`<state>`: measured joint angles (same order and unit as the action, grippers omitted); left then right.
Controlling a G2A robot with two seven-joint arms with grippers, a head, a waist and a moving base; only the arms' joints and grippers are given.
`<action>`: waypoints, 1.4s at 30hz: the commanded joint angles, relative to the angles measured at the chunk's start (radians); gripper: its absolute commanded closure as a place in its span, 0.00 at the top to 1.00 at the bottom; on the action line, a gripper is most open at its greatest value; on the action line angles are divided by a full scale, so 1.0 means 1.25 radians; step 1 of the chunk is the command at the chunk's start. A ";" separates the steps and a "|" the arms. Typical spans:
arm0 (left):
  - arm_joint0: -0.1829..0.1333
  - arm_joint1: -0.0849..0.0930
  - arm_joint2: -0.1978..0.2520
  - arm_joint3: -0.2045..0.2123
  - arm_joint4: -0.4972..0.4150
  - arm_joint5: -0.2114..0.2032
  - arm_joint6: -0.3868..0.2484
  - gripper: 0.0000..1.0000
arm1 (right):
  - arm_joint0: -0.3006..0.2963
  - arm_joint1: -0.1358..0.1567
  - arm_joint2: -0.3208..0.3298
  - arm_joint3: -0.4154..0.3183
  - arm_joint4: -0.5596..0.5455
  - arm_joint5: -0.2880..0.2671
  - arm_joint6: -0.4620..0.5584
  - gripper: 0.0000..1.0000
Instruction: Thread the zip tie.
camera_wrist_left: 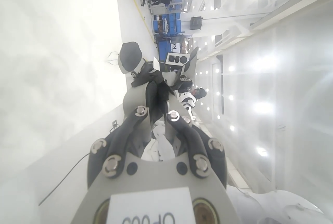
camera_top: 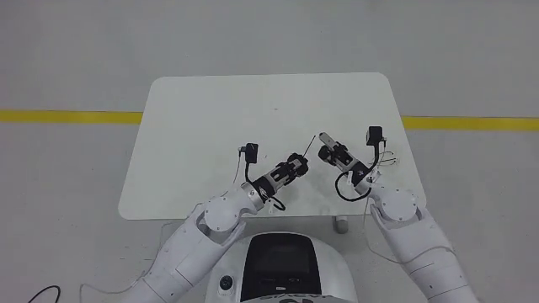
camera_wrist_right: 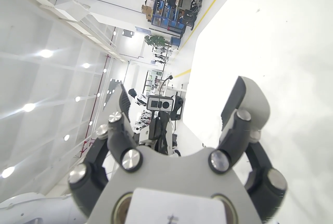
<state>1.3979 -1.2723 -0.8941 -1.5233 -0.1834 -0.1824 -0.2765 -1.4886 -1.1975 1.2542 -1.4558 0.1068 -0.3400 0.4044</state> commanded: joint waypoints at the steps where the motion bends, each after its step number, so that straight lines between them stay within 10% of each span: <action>1: 0.000 0.000 0.000 0.000 -0.001 0.000 0.001 0.00 | 0.000 0.000 0.000 0.000 0.000 0.000 0.000 1.00; 8: -0.006 0.004 -0.016 0.009 -0.033 0.018 -0.041 0.00 | 0.022 0.005 0.021 0.041 0.103 0.023 0.133 1.00; 19: 0.002 0.059 -0.156 0.020 -0.143 0.033 -0.455 0.00 | 0.185 0.041 0.089 0.318 0.321 0.014 0.788 1.00; 31: -0.007 0.066 -0.143 0.024 -0.094 0.051 -0.491 0.00 | 0.219 0.041 0.020 0.338 0.337 0.005 0.786 1.00; 42: -0.068 0.063 -0.075 0.081 -0.136 0.088 -0.573 0.00 | 0.230 0.059 -0.062 0.342 0.447 0.039 0.788 1.00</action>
<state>1.3180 -1.1933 -0.9925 -1.4316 -0.3500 -0.0792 -0.9987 -1.2031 -1.1263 1.1842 -1.0261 0.6652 -0.2917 1.3900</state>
